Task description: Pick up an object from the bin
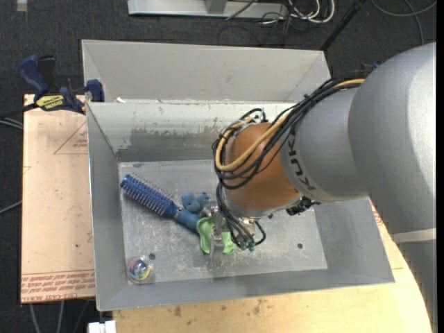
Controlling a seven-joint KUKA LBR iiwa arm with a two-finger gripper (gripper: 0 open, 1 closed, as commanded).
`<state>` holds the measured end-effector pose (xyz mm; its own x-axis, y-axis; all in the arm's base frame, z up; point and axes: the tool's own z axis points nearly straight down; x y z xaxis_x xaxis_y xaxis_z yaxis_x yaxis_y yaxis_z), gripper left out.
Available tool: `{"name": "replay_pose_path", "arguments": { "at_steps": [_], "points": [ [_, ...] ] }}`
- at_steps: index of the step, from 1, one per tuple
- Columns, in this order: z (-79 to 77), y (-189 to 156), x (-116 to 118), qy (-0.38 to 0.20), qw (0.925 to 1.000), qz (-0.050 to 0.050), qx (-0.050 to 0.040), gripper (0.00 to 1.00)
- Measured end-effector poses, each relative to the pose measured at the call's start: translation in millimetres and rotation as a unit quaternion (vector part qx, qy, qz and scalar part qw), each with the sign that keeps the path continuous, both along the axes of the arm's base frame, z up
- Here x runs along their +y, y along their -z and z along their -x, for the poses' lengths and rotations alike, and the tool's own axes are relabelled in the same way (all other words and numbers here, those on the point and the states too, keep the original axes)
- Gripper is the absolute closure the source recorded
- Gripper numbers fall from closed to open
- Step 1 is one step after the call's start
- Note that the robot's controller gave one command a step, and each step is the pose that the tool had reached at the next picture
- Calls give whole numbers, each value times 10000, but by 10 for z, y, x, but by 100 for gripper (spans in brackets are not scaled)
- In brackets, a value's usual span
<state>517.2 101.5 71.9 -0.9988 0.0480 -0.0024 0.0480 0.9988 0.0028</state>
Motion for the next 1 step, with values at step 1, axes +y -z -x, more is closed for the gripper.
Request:
{"name": "replay_pose_path", "arguments": {
  "at_steps": [1],
  "points": [
    [152, -1600, 116, -144, 9999, 5, -18, 100]
  ]
}}
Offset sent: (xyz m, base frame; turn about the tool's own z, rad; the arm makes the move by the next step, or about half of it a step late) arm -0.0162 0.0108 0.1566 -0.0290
